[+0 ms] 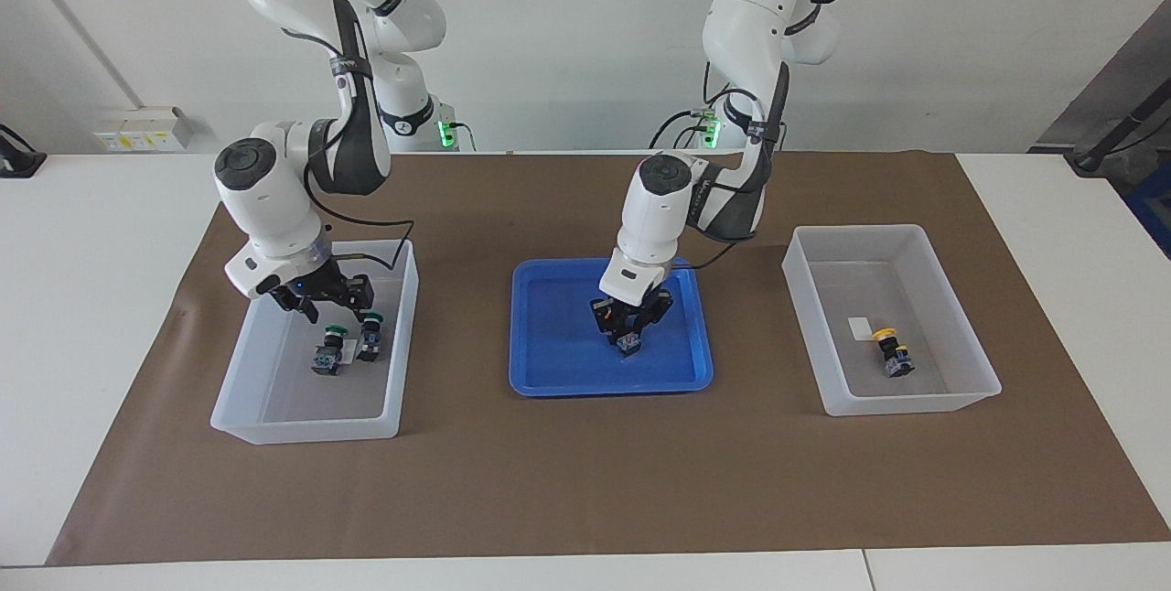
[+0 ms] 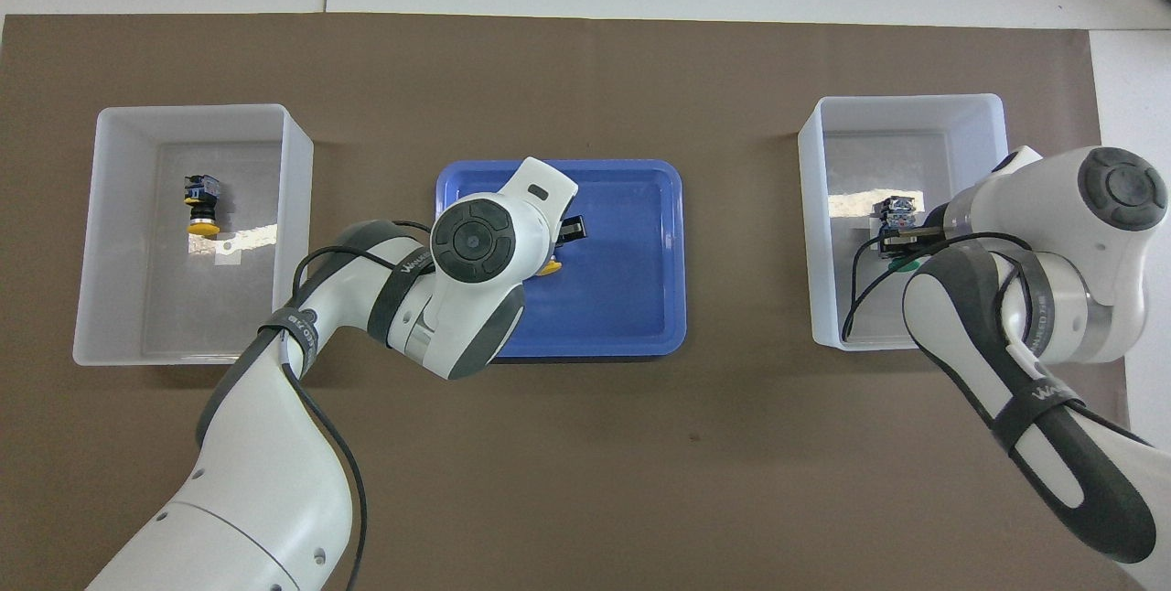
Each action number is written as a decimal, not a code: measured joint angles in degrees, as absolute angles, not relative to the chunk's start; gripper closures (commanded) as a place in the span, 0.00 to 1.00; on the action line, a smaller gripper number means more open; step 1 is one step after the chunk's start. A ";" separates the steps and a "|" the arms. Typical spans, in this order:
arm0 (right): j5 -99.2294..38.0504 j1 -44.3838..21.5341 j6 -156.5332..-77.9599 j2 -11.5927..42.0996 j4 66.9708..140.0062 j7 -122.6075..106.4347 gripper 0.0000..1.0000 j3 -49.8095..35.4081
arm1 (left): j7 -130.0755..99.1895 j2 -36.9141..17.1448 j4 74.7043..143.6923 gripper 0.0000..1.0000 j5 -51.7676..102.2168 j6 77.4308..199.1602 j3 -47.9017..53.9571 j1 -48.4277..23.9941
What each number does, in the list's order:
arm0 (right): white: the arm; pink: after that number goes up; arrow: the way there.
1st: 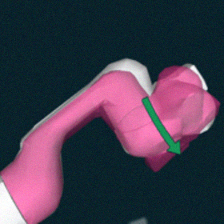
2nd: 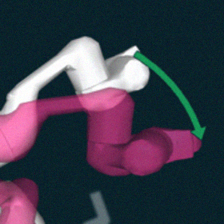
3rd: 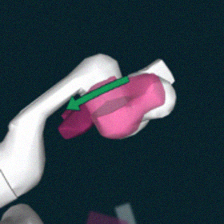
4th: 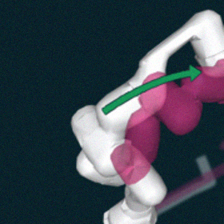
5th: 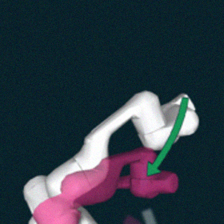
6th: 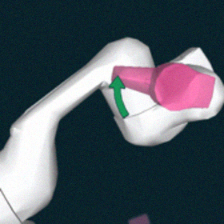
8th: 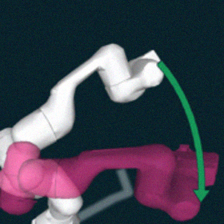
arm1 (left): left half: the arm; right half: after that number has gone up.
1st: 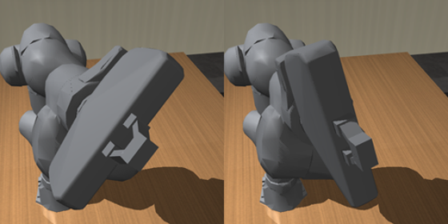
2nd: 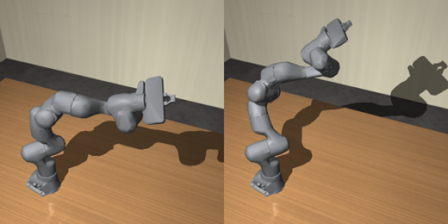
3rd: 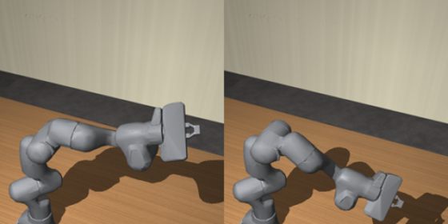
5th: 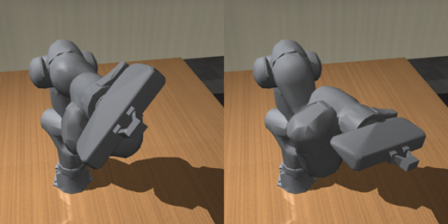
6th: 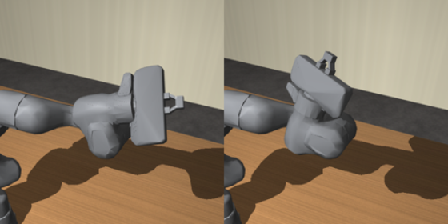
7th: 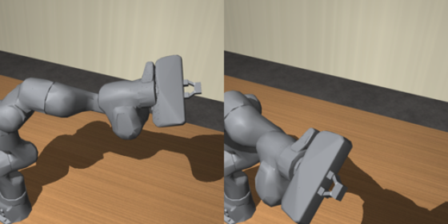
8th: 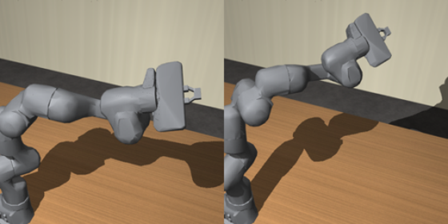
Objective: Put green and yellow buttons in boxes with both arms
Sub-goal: 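Carry the yellow button to the box while the right gripper withdraws, then lower the yellow button into the box and open the left gripper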
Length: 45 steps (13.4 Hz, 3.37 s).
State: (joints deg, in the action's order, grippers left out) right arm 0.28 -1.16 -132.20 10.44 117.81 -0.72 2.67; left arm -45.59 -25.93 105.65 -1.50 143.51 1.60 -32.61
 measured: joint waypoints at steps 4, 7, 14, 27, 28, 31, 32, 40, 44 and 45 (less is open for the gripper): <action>0.29 -1.26 -127.02 7.80 112.09 3.71 0.00 2.28 | -43.59 -20.28 105.18 1.00 -1.67 138.11 0.49 -28.90; 0.29 -1.71 -118.45 3.66 107.97 9.36 0.00 2.17 | -34.87 -13.23 105.24 1.00 -1.80 131.06 0.27 -21.91; -0.23 -1.13 -97.03 -2.82 94.23 11.19 0.00 2.55 | -11.30 -9.89 105.74 1.00 -1.88 129.75 0.16 -7.31; 0.89 -0.70 -85.60 -5.42 89.77 7.42 0.00 2.76 | 7.00 -9.25 119.75 1.00 -0.07 144.17 1.04 1.45; 0.89 -0.70 -85.56 -5.42 89.86 7.42 0.00 2.75 | 7.00 -9.30 121.11 1.00 -0.07 146.44 1.09 1.43; 0.89 -0.82 -85.56 -5.42 89.89 7.42 0.00 2.74 | 6.99 -10.35 124.48 0.95 0.00 155.31 1.14 1.33; 0.89 -0.82 -85.55 -5.42 89.89 7.42 0.00 2.74 | 6.99 -11.03 124.76 0.90 0.00 157.12 1.17 1.08; 0.89 -0.99 -85.55 -5.42 89.89 7.42 0.00 2.72 | 7.02 -13.70 124.61 0.00 0.00 162.59 1.41 0.30; 0.89 -1.00 -85.55 -5.42 89.89 7.42 0.00 2.72 | 7.02 -11.85 122.75 0.00 0.03 156.79 0.85 0.47; 0.89 -1.01 -85.55 -5.42 89.89 7.42 0.00 2.72 | 7.02 -10.37 121.54 0.00 0.06 152.02 0.87 0.46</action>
